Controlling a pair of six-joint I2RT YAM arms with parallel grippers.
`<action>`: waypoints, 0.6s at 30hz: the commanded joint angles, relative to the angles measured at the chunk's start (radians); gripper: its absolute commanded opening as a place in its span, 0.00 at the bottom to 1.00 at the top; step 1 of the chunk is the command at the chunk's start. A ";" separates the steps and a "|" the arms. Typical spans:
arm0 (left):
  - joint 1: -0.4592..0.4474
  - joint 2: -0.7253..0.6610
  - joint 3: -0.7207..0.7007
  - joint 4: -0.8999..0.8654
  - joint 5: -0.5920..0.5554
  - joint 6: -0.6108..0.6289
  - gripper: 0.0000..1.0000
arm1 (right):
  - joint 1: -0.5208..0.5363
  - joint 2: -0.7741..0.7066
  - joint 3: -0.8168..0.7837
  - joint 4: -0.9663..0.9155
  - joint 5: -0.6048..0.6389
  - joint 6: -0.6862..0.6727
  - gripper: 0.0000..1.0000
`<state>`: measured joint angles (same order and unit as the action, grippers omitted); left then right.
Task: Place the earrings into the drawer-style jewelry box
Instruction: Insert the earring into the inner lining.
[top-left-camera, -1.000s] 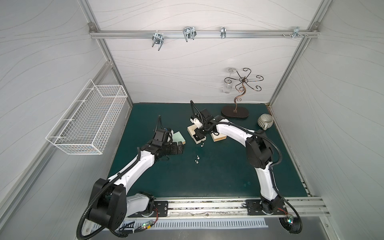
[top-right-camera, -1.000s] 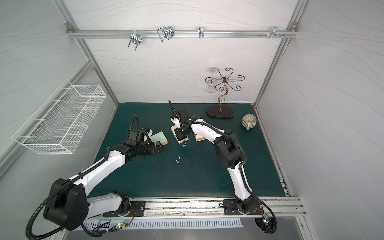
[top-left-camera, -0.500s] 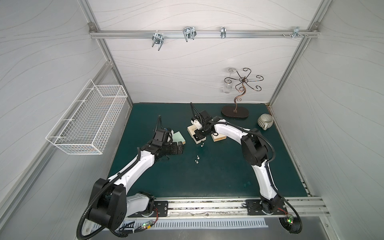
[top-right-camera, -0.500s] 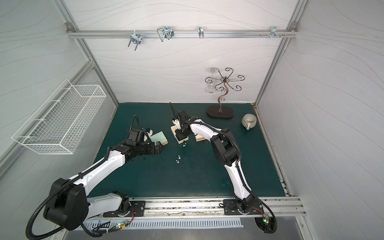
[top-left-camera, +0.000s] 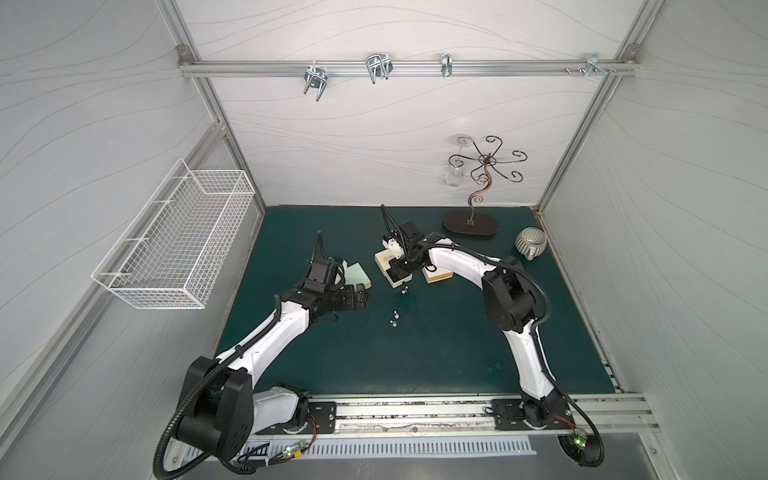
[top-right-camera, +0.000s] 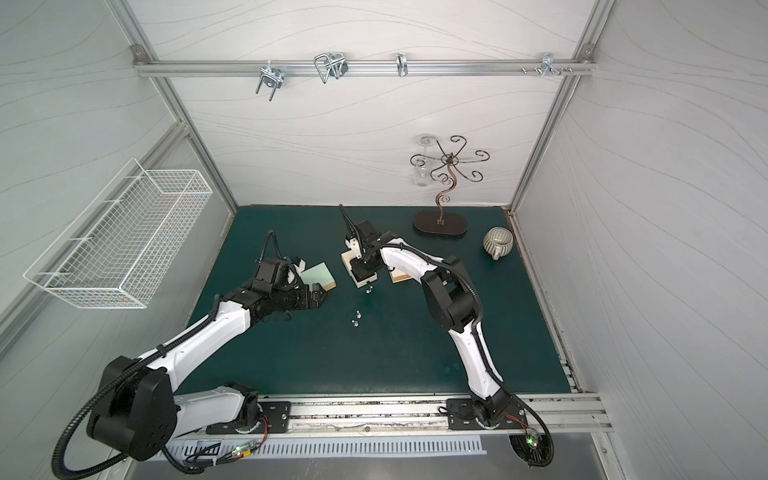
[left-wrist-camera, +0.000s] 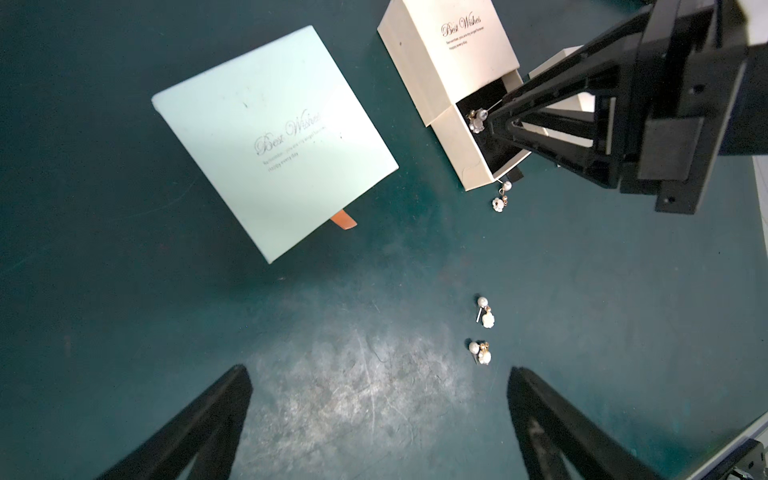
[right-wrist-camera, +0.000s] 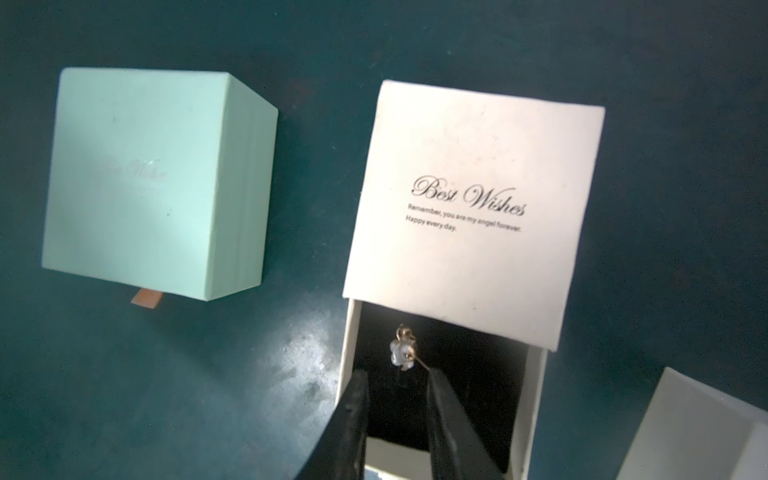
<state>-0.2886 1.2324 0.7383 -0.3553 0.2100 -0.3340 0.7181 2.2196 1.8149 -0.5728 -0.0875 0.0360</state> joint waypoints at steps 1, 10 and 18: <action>0.005 -0.007 0.001 0.026 0.002 -0.007 0.99 | -0.012 -0.095 -0.017 -0.009 0.002 -0.007 0.29; 0.005 -0.015 -0.003 0.021 -0.005 -0.007 0.99 | -0.024 -0.243 -0.193 0.023 0.013 -0.022 0.29; 0.005 -0.015 -0.002 0.019 -0.011 -0.009 0.99 | -0.027 -0.286 -0.328 0.050 0.010 -0.024 0.26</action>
<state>-0.2886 1.2324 0.7345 -0.3557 0.2092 -0.3367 0.6949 1.9560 1.5120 -0.5316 -0.0776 0.0296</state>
